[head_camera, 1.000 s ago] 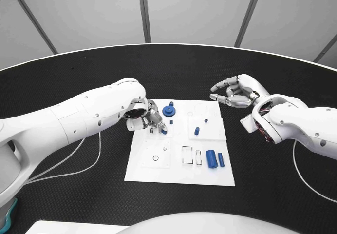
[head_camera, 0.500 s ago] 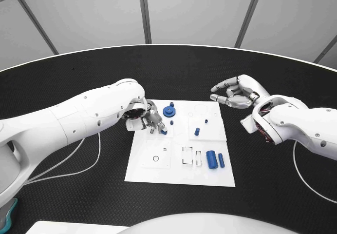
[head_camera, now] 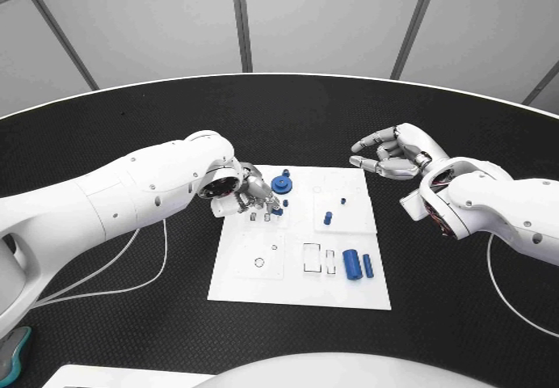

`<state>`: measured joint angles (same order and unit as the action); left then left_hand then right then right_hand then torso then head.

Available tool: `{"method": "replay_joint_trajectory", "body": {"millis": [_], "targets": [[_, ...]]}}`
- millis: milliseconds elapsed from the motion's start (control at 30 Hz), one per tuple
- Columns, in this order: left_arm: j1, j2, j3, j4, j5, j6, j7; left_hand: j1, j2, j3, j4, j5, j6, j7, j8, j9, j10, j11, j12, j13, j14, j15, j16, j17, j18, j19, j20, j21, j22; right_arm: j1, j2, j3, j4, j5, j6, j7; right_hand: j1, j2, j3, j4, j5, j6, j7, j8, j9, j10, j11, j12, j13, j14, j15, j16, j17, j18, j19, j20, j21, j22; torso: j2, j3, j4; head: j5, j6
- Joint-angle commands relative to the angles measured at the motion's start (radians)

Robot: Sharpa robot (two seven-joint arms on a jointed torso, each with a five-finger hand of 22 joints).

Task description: Assemble the parts on the task board

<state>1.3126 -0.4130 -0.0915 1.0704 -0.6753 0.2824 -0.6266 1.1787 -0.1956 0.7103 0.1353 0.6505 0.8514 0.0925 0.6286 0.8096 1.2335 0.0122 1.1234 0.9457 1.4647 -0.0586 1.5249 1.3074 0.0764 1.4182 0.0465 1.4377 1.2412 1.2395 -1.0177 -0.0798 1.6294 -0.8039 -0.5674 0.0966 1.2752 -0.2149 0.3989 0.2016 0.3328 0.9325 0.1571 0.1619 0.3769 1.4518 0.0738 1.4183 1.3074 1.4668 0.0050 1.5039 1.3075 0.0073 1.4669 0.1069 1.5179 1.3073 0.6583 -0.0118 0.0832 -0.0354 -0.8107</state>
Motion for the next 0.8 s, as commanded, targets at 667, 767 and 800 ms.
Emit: {"method": "replay_joint_trajectory", "body": {"millis": [667,767,800], "targets": [[0.000,-0.046,-0.001,0.028,-0.014,-0.011,0.010,-0.029,-0.005,0.086,-0.123,0.076,0.045,-0.024,0.007,0.019,0.052,-0.023,0.027,0.031,0.077,-0.014,-0.005,0.155,-0.010,0.001,-0.011,0.005,0.002,0.000,-0.001,0.000,-0.003,0.000,0.001,-0.001,0.004,0.006,0.000,0.003,0.004,-0.002,0.001,0.005,0.001,0.004,-0.002,0.002,0.145,0.073,-0.008,-0.003,0.145,0.018,0.042,-0.004,-0.003,0.141,0.002,-0.0014,0.0004,0.007,-0.001],[0.000,-0.052,-0.002,0.037,-0.037,-0.023,0.015,-0.030,-0.006,0.084,-0.125,0.081,0.047,-0.025,0.007,0.020,0.054,-0.024,0.029,0.035,0.077,-0.015,-0.005,0.155,-0.010,0.001,-0.011,0.005,0.002,0.000,-0.001,0.000,-0.003,0.000,0.001,-0.001,0.004,0.006,0.000,0.003,0.004,-0.002,0.001,0.005,0.001,0.004,-0.002,0.002,0.145,0.073,-0.008,-0.003,0.145,0.018,0.042,-0.004,-0.003,0.141,0.001,-0.0019,0.0011,0.007,-0.002],[0.000,-0.055,-0.002,0.041,-0.046,-0.029,0.017,-0.030,-0.006,0.084,-0.125,0.081,0.047,-0.025,0.007,0.020,0.054,-0.024,0.029,0.035,0.077,-0.015,-0.005,0.155,-0.010,0.001,-0.011,0.005,0.002,0.000,-0.001,0.000,-0.003,0.000,0.001,-0.001,0.004,0.006,0.000,0.003,0.004,-0.002,0.001,0.005,0.001,0.004,-0.002,0.002,0.145,0.073,-0.008,-0.003,0.145,0.018,0.042,-0.004,-0.003,0.141,0.001,-0.0017,0.0006,0.008,-0.002]]}}
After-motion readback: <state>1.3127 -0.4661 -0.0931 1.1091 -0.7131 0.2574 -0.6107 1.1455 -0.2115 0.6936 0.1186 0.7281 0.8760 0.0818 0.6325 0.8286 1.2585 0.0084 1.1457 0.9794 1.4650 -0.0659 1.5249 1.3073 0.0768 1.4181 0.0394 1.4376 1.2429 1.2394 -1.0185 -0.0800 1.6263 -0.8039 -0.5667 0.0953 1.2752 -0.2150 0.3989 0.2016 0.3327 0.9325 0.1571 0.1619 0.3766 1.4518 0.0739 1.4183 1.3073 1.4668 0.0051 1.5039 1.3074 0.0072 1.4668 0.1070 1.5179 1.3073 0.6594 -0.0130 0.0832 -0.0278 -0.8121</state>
